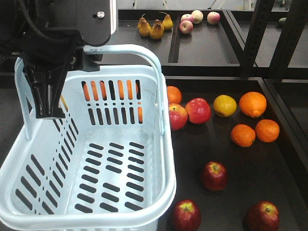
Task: Pick three apples into basket with both arms
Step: 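Drive the base up to the fruit table edge holding the basket, then lower the light-blue basket onto the table with the left gripper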
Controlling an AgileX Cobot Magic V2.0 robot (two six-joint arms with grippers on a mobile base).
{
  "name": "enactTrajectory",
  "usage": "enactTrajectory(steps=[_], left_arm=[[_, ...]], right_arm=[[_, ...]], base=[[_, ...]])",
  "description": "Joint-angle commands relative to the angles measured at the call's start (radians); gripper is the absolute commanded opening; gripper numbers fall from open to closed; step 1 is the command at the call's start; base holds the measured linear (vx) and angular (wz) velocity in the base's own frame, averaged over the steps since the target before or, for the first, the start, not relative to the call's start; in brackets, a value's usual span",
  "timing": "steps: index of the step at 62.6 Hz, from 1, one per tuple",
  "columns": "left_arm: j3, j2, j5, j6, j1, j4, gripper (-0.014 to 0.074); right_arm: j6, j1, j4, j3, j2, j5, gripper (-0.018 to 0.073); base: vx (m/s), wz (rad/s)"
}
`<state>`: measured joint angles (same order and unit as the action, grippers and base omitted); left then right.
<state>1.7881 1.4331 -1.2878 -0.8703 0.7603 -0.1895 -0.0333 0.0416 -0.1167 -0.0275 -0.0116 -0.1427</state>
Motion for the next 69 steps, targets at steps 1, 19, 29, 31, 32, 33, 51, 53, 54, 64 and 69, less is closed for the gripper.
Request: enactTrajectory(steps=[1,19,29,31,32,33,51,53,54,64,69], left_arm=[[0.033,-0.032,0.052,0.015,0.003,-0.007,-0.0006],[0.029,-0.019,0.055,0.012,0.001,-0.017,-0.0006],[0.002,0.007,0.105,-0.008,-0.03,-0.04,-0.0006],[-0.013,0.013,0.129,-0.018,-0.042,-0.04,-0.0006],[-0.021,0.014,0.148,-0.023,-0.049,-0.039,-0.0006],[-0.03,0.014,0.161,-0.028,-0.059,-0.038,-0.0006],[-0.307,0.019,0.501,-0.213,-0.232,0.123,-0.0006],[-0.343,0.021,0.54,-0.228,-0.248,0.136,-0.0006],[-0.357,0.023,0.559,-0.236,-0.255,0.147,-0.0006],[-0.455,0.063,0.709,-0.34,-0.321,0.268,-0.0006],[-0.463,0.106,0.73,-0.402,-0.338,0.348,-0.0006]], right_arm=[[0.008,-0.007,-0.006,-0.014,-0.014,0.077,-0.0008],[0.008,-0.007,-0.006,-0.014,-0.014,0.077,-0.0008],[0.008,-0.007,-0.006,-0.014,-0.014,0.077,-0.0008],[0.008,-0.007,-0.006,-0.014,-0.014,0.077,-0.0008],[0.008,-0.007,-0.006,-0.014,-0.013,0.077,-0.0008],[0.008,-0.007,-0.006,-0.014,-0.013,0.077,-0.0008],[0.008,-0.007,-0.006,-0.014,-0.013,0.077,-0.0008],[0.008,-0.007,-0.006,-0.014,-0.013,0.077,-0.0008],[0.008,-0.007,-0.006,-0.014,-0.013,0.077,-0.0008],[0.008,-0.007,-0.006,-0.014,-0.013,0.077,-0.0008],[0.008,-0.007,-0.006,-0.014,-0.013,0.077,-0.0008]], base=[[0.0,0.0],[0.0,0.0],[0.0,0.0],[0.0,0.0],[0.0,0.0],[0.0,0.0],[0.0,0.0],[0.0,0.0],[0.0,0.0],[0.0,0.0],[0.0,0.0]])
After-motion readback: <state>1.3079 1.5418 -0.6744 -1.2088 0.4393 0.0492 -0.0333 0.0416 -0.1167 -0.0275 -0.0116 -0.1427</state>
